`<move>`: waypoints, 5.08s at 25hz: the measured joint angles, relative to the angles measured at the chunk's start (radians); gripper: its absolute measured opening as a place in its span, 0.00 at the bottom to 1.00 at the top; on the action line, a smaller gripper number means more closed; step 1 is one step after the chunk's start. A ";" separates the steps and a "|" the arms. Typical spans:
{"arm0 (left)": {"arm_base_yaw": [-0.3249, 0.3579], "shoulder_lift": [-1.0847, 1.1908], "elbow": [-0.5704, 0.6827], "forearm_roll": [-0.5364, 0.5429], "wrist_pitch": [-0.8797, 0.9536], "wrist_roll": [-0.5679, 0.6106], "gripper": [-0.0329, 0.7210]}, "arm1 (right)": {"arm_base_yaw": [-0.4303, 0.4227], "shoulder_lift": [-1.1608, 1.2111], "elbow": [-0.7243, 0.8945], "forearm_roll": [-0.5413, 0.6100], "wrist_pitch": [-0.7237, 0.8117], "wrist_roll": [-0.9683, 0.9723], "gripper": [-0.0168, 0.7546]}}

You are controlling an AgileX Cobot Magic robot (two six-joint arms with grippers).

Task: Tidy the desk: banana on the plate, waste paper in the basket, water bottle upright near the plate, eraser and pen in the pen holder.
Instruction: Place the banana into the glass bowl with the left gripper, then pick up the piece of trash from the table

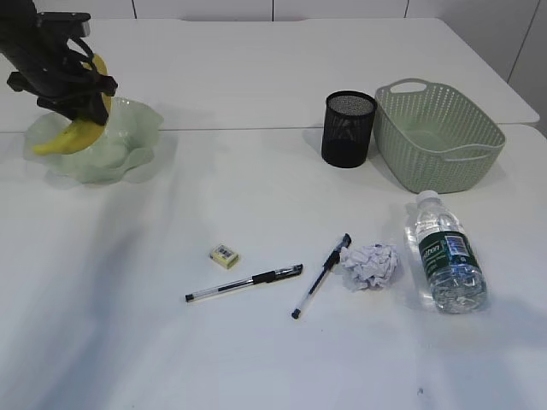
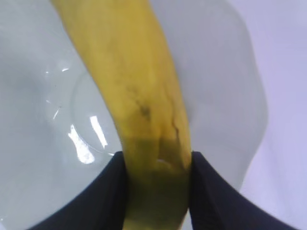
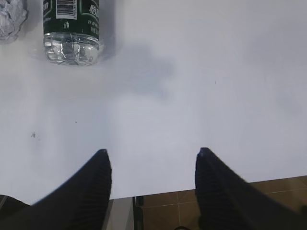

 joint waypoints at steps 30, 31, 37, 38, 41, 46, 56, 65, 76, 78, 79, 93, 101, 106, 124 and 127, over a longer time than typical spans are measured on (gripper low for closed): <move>0.000 0.057 -0.028 -0.106 -0.103 0.011 0.37 | 0.000 0.000 0.000 -0.002 -0.029 0.000 0.57; 0.000 0.065 -0.028 -0.106 -0.103 0.011 0.37 | 0.000 0.000 0.000 -0.002 -0.029 0.000 0.57; 0.000 0.078 -0.028 -0.106 -0.099 0.013 0.37 | 0.000 0.000 0.000 -0.002 -0.031 0.000 0.57; 0.000 0.078 -0.028 -0.106 -0.099 0.013 0.37 | 0.000 0.000 0.000 -0.002 -0.032 0.000 0.57; 0.000 0.078 -0.028 -0.102 -0.099 0.013 0.37 | 0.000 0.000 0.000 -0.002 -0.038 0.000 0.57; 0.000 0.078 -0.028 -0.082 -0.099 0.015 0.38 | 0.000 0.000 0.000 -0.002 -0.043 0.000 0.57; 0.000 0.078 -0.028 -0.076 -0.099 0.015 0.39 | 0.000 0.000 0.000 -0.002 -0.046 0.000 0.57; 0.000 0.114 -0.028 -0.076 -0.069 0.015 0.39 | 0.000 0.000 0.000 -0.002 -0.046 0.000 0.57; 0.000 0.114 -0.028 -0.076 -0.045 0.015 0.40 | 0.000 0.000 0.000 -0.002 -0.052 0.000 0.57; 0.000 0.114 -0.028 -0.076 -0.045 0.015 0.40 | 0.000 0.000 0.000 -0.002 -0.056 0.000 0.57; 0.000 0.114 -0.028 -0.076 -0.049 0.015 0.40 | 0.000 0.000 0.000 -0.002 -0.056 0.000 0.57; 0.000 0.114 -0.028 -0.092 -0.062 0.015 0.48 | 0.000 0.000 0.000 0.004 -0.056 0.000 0.57; 0.000 0.114 -0.036 -0.097 -0.072 0.015 0.52 | 0.000 0.014 0.000 0.081 -0.056 0.000 0.57; 0.000 0.114 -0.110 -0.098 -0.055 0.015 0.52 | 0.000 0.060 0.000 0.208 -0.065 -0.036 0.57; 0.041 -0.096 -0.211 -0.106 0.030 0.016 0.52 | 0.000 0.371 -0.001 0.705 -0.230 -0.416 0.60; 0.041 -0.147 -0.211 -0.102 0.038 0.016 0.52 | 0.000 0.422 -0.009 0.776 -0.234 -0.543 0.60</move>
